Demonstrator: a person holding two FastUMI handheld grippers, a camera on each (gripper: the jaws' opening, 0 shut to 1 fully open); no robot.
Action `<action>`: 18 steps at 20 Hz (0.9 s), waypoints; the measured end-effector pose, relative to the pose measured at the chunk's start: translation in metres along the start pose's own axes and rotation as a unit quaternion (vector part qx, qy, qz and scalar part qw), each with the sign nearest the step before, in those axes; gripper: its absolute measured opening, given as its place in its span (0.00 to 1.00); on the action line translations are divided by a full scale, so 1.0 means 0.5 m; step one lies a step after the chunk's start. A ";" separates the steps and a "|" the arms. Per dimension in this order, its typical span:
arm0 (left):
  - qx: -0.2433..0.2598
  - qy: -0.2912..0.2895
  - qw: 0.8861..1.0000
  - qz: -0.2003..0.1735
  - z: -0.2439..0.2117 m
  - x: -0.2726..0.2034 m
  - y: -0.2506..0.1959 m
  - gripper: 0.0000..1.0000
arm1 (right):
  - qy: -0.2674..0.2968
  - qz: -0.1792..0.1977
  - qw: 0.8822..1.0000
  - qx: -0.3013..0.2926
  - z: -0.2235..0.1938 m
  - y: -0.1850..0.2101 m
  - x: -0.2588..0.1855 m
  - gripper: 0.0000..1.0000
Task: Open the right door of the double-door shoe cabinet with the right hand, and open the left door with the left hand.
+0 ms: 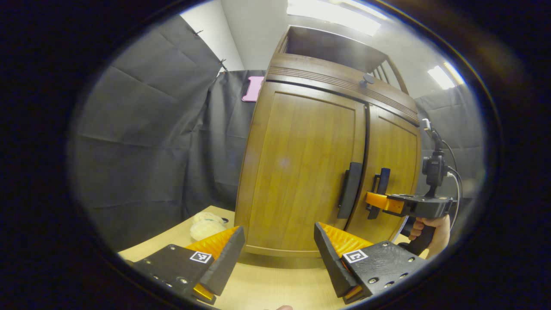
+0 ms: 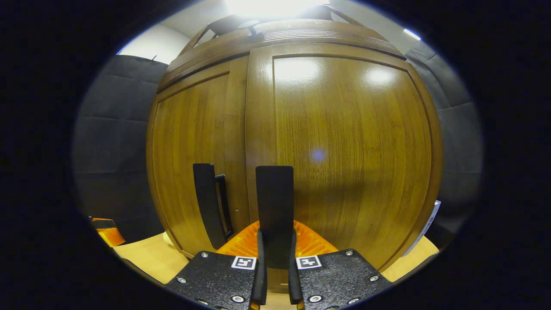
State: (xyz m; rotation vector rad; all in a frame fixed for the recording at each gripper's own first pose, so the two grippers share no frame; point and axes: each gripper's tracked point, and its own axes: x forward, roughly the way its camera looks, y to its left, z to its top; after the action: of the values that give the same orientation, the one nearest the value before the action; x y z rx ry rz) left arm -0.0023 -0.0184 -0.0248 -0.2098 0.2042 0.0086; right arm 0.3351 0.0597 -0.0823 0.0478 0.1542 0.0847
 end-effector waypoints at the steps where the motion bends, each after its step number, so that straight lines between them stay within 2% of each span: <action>1: 0.004 0.005 1.000 -0.001 -0.002 0.000 0.001 0.90 | -0.002 0.004 1.000 -0.003 -0.001 0.001 -0.012 0.20; 2: 0.006 0.007 1.000 -0.003 -0.001 -0.002 0.001 0.97 | -0.005 0.009 1.000 -0.004 -0.002 0.002 -0.026 0.20; 4: 0.007 0.002 1.000 -0.008 0.003 0.000 -0.002 0.97 | -0.005 0.020 1.000 0.002 -0.005 0.005 -0.046 0.19; 5: 0.010 -0.002 1.000 -0.009 0.005 0.000 -0.001 0.93 | -0.007 0.025 1.000 0.005 -0.005 0.005 -0.060 0.19; 6: 0.014 -0.004 1.000 -0.009 0.003 -0.002 -0.002 0.97 | -0.009 0.029 1.000 0.006 -0.006 0.003 -0.075 0.20; 8: 0.019 -0.007 1.000 -0.011 0.005 -0.002 -0.003 0.94 | -0.010 0.037 0.999 0.005 -0.006 0.002 -0.104 0.20; 9: 0.019 -0.007 1.000 -0.013 0.004 -0.002 -0.004 0.97 | -0.010 0.039 0.999 0.005 -0.006 0.001 -0.118 0.20; 12: 0.019 -0.005 1.000 -0.018 0.006 -0.007 -0.007 0.94 | -0.015 0.054 0.998 0.007 -0.005 -0.007 -0.164 0.20; 13: 0.021 -0.006 1.000 -0.015 0.006 -0.006 -0.005 0.90 | -0.016 0.062 0.998 0.012 -0.005 -0.010 -0.179 0.20; 15: 0.022 -0.006 1.000 -0.005 0.005 -0.005 -0.002 0.97 | -0.018 0.072 0.997 0.015 -0.009 -0.020 -0.209 0.19; 18: 0.019 -0.007 1.000 0.003 0.007 -0.004 -0.001 0.94 | -0.026 0.082 0.996 0.022 -0.012 -0.043 -0.251 0.19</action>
State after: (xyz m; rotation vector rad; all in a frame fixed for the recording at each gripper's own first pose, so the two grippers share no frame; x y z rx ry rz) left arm -0.0033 -0.0180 -0.0208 -0.1702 0.1913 0.0129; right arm 0.2121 0.0273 -0.0703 0.1068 0.1004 0.2439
